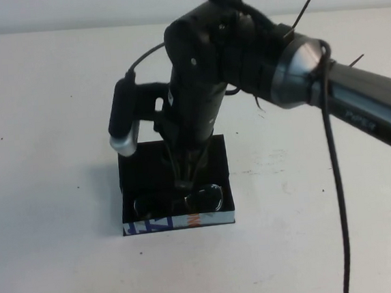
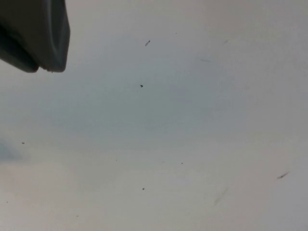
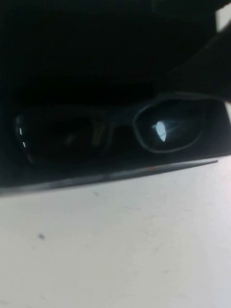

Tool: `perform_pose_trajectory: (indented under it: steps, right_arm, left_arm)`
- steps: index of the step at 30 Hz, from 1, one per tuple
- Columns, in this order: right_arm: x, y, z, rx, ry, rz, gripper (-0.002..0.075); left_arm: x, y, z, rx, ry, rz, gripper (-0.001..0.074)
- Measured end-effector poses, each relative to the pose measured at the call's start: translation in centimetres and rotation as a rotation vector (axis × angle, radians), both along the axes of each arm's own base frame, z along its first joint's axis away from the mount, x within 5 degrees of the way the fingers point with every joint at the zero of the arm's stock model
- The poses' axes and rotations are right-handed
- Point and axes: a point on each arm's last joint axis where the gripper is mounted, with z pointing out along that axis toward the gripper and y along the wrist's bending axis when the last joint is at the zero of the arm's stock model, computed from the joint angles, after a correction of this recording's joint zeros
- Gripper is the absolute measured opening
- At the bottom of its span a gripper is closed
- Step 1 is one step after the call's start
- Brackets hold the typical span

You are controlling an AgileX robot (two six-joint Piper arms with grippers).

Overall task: Return glasses to glasses case
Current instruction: Place the glasses in the glasses case, then close the glasses case

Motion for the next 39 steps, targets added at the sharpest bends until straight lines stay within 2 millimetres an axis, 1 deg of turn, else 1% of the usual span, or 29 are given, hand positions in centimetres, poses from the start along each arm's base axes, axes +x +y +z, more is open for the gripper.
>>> perform_pose_trajectory:
  steps: [1,3,5,7,9,11,13,24,26,28,32,36,37,39]
  right_arm:
    - [-0.2,-0.4,1.2,0.023,-0.011,-0.062,0.0247]
    - [-0.6,-1.0,2.9,0.066,-0.015,-0.174,0.0227]
    - [-1.1,-1.5,4.3,0.108,-0.012,-0.267,0.0190]
    - [-1.4,-1.8,5.2,0.132,-0.006,-0.319,0.0143]
    - [-1.6,-2.0,5.7,0.148,-0.003,-0.347,0.0078]
    - [-1.6,-2.1,5.8,0.153,0.000,-0.361,0.0030]
    - [-1.7,-2.1,5.9,0.157,0.003,-0.368,0.0005]
    - [-1.7,-2.1,5.9,0.154,0.007,-0.372,-0.0011]
    - [-1.7,-2.1,5.9,0.155,0.008,-0.374,-0.0011]
    - [-1.7,-2.1,5.9,0.158,0.012,-0.387,-0.0011]
    - [-1.6,-2.2,5.9,0.170,0.025,-0.434,-0.0011]
    - [-1.0,-2.8,5.9,0.184,0.040,-0.497,-0.0011]
    - [-0.8,-3.0,5.9,0.186,0.042,-0.513,-0.0011]
    - [-0.3,-3.6,5.9,0.194,0.049,-0.556,-0.0011]
  left_arm:
    - [0.0,0.0,0.0,0.000,0.000,0.000,-0.0004]
    - [0.0,0.0,0.0,0.000,0.000,0.000,-0.0004]
    - [0.0,0.0,0.0,0.000,0.000,0.000,-0.0004]
    - [0.0,0.0,0.0,0.000,0.000,0.000,-0.0004]
    - [0.0,0.0,0.0,0.000,0.000,0.000,-0.0004]
    - [0.0,0.0,0.0,0.000,0.000,0.000,-0.0004]
    - [0.0,0.0,0.0,0.000,0.000,0.000,-0.0004]
    - [0.0,0.0,0.0,0.000,0.000,0.000,-0.0004]
    - [0.1,0.1,0.2,0.026,-0.020,-0.001,-0.0004]
    - [0.2,0.0,0.8,0.030,-0.091,-0.004,-0.0004]
    - [0.5,-0.1,2.7,-0.034,-0.299,-0.008,-0.0004]
    - [0.4,-0.2,4.1,-0.090,-0.453,-0.012,-0.0004]
    - [0.4,-0.2,4.2,-0.124,-0.471,-0.010,-0.0004]
    - [0.3,-0.2,4.3,-0.264,-0.486,0.002,-0.0004]
